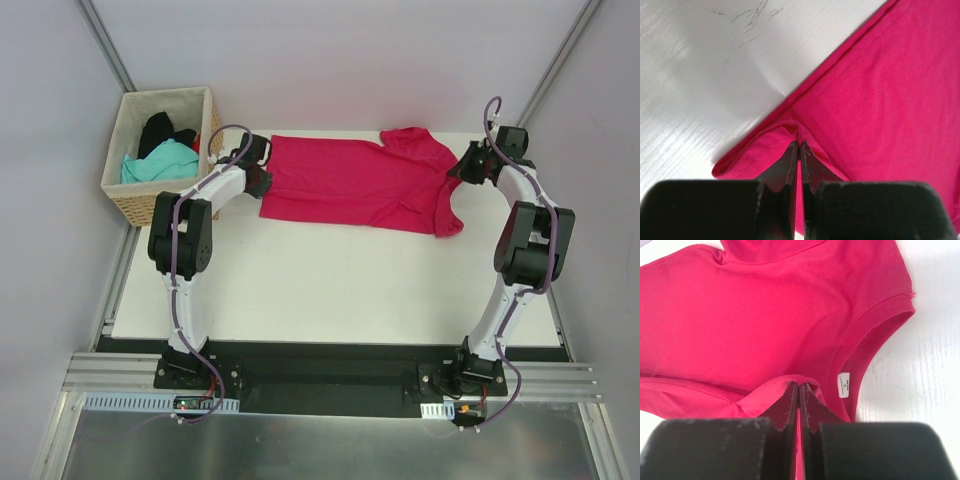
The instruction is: Fold and stack the t-shirts
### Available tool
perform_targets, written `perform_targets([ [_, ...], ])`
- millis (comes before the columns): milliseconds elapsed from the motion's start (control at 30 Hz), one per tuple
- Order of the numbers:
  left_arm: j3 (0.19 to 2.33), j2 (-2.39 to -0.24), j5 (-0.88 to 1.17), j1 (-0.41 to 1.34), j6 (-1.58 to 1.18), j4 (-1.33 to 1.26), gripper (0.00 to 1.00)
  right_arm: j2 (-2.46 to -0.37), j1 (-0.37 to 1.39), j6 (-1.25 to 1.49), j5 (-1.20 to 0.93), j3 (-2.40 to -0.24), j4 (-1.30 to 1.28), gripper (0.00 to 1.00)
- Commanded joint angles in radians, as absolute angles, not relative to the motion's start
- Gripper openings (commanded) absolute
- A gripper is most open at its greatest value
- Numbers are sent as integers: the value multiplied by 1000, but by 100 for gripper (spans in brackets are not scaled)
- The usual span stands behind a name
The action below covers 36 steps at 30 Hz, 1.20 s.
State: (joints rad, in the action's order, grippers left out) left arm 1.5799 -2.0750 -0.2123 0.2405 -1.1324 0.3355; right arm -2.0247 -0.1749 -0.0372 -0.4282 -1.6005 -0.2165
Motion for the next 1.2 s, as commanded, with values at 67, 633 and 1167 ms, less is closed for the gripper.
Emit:
perform_targets([
  [67, 1649, -2095, -236, 232, -1106, 342, 0, -2037, -186, -28, -457, -1651, -192, 0],
  [633, 1641, -2112, -252, 232, -1103, 350, 0, -2077, -186, -17, -471, -1701, -199, 0],
  [1167, 1614, -2094, -264, 232, -1129, 353, 0, -2137, -179, 23, -506, -1799, -198, 0],
])
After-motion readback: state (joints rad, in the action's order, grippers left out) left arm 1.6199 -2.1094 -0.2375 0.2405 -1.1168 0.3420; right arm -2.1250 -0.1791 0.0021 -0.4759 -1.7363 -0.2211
